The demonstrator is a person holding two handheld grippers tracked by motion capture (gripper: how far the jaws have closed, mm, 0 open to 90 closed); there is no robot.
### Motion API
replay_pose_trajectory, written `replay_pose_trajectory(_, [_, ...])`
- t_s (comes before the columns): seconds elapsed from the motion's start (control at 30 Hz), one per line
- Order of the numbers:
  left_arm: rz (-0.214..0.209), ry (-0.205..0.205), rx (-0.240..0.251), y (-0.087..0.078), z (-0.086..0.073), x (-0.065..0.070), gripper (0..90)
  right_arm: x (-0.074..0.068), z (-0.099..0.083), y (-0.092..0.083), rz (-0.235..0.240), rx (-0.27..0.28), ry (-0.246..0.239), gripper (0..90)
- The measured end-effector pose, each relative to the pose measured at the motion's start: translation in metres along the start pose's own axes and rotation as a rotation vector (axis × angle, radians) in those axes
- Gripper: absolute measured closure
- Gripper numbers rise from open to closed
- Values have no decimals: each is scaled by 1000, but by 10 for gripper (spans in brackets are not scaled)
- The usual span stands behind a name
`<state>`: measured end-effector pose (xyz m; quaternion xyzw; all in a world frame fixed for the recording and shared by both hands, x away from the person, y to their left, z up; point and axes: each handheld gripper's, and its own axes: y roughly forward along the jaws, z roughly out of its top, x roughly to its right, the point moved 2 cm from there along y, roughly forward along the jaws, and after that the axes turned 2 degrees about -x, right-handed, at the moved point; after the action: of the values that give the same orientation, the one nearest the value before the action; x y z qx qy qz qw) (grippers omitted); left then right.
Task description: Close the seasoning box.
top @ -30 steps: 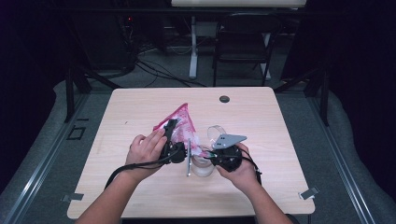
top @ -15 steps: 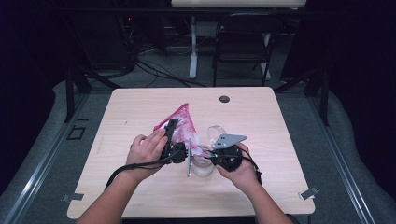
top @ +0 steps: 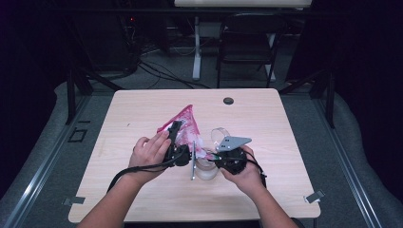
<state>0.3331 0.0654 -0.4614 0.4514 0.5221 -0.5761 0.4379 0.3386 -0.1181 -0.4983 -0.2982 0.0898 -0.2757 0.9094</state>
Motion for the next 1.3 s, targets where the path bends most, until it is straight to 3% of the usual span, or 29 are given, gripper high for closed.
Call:
replay_pose_trajectory(0.73, [4, 1, 8, 0, 3, -1, 630, 2, -1, -2, -7, 2, 3, 900])
replay_pose_trajectory(0.8, [29, -4, 46, 2, 3, 0, 630, 3, -1, -2, -8, 4, 5, 900])
replay_pose_trajectory(0.83, [31, -5, 46, 2, 4, 0, 630, 3, -1, -2, -7, 2, 5, 900])
replay_pose_trajectory(0.87, [5, 4, 6, -1, 4, -1, 630, 3, -1, -2, -5, 1, 3, 900])
replay_pose_trajectory(1.3, [10, 15, 13, -2, 6, -3, 630, 4, -1, -3, -6, 3, 9, 900])
